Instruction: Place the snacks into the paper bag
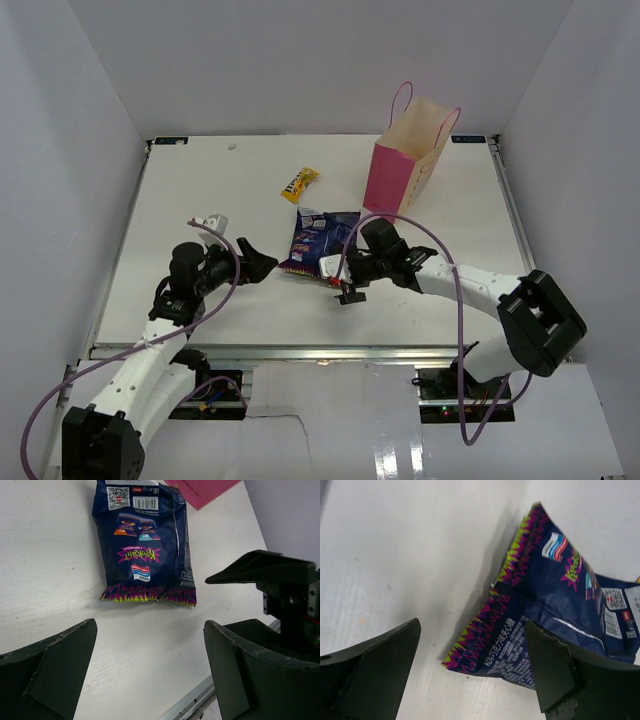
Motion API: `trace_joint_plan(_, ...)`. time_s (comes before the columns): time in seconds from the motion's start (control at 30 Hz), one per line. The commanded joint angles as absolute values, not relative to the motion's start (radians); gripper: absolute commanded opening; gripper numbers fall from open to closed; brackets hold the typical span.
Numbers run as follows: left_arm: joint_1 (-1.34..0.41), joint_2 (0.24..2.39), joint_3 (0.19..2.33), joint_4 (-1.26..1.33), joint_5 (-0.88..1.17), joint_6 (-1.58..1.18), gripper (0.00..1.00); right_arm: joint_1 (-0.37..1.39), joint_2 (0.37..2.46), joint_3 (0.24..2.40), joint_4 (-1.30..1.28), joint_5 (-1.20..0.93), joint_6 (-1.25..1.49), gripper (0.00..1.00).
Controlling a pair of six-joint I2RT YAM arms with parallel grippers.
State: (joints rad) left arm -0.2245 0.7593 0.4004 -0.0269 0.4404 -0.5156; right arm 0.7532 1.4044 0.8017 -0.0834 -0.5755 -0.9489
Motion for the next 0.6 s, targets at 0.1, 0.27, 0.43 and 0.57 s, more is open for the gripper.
trace_joint_plan(0.1, -0.224, 0.689, 0.399, -0.087, 0.359, -0.523, 0.98, 0.808, 1.547, 0.707, 0.395, -0.297, -1.036, 0.9)
trace_joint_plan(0.27, -0.222, 0.585, 0.361, -0.133, 0.324, -0.543, 0.98, 0.887, 1.704, 0.761, 0.604, -0.072, -1.031, 0.9)
trace_joint_plan(0.43, -0.224, 0.529, 0.357, -0.155, 0.301, -0.552, 0.98, 0.917, 1.778, 0.83, 0.549, -0.023, -0.971, 0.89)
trace_joint_plan(0.57, -0.222, 0.54, 0.354, -0.146, 0.305, -0.549, 0.98, 0.919, 1.798, 0.83, 0.534, 0.044, -0.951, 0.46)
